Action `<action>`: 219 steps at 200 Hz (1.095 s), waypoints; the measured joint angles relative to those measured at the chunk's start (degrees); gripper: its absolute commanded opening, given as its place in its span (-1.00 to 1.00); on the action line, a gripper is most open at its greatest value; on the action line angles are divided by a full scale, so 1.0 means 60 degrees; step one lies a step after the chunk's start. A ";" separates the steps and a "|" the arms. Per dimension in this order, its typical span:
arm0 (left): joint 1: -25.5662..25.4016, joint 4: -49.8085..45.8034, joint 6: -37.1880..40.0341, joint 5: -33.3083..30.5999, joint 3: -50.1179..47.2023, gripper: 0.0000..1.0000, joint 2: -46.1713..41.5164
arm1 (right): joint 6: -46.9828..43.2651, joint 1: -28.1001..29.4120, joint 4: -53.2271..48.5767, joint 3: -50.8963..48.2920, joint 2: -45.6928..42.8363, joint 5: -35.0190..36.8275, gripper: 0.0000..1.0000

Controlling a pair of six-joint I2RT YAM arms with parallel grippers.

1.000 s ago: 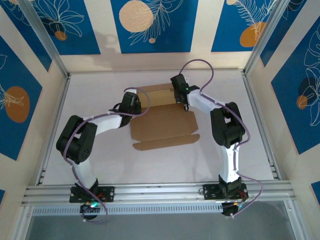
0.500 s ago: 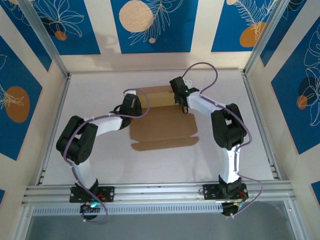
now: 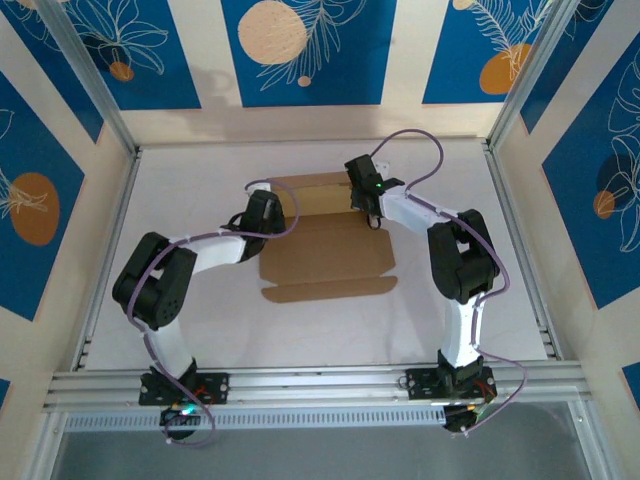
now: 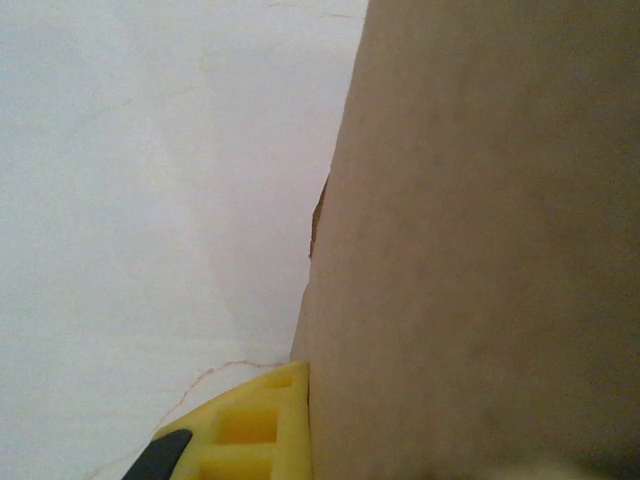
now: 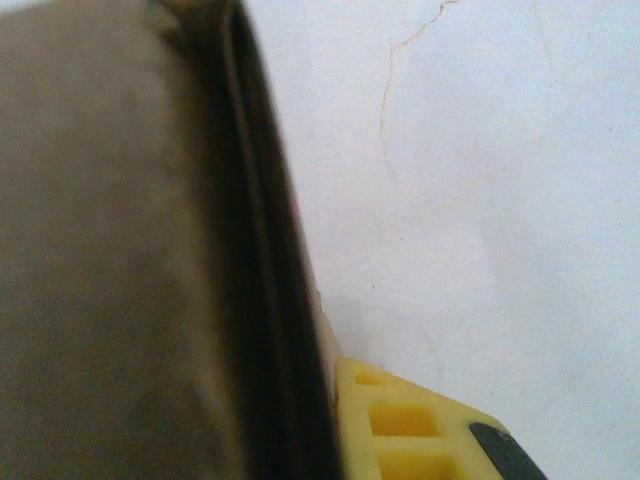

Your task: Fold the paper box

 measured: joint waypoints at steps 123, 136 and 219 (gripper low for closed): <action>-0.0277 0.0098 -0.1894 -0.1683 -0.0328 -1.00 -0.0051 | 0.1770 0.0554 -0.1242 0.0390 0.0000 0.0182 -0.93; -0.0277 0.0568 -0.1770 -0.1639 -0.0692 -1.00 -0.0175 | 0.1756 0.0539 -0.1217 0.0364 -0.0018 0.0146 -0.86; -0.0178 0.2499 0.0069 -0.0659 -0.2073 -1.00 -0.0634 | 0.0324 -0.0233 0.0193 -0.1082 -0.0965 -0.1344 -0.25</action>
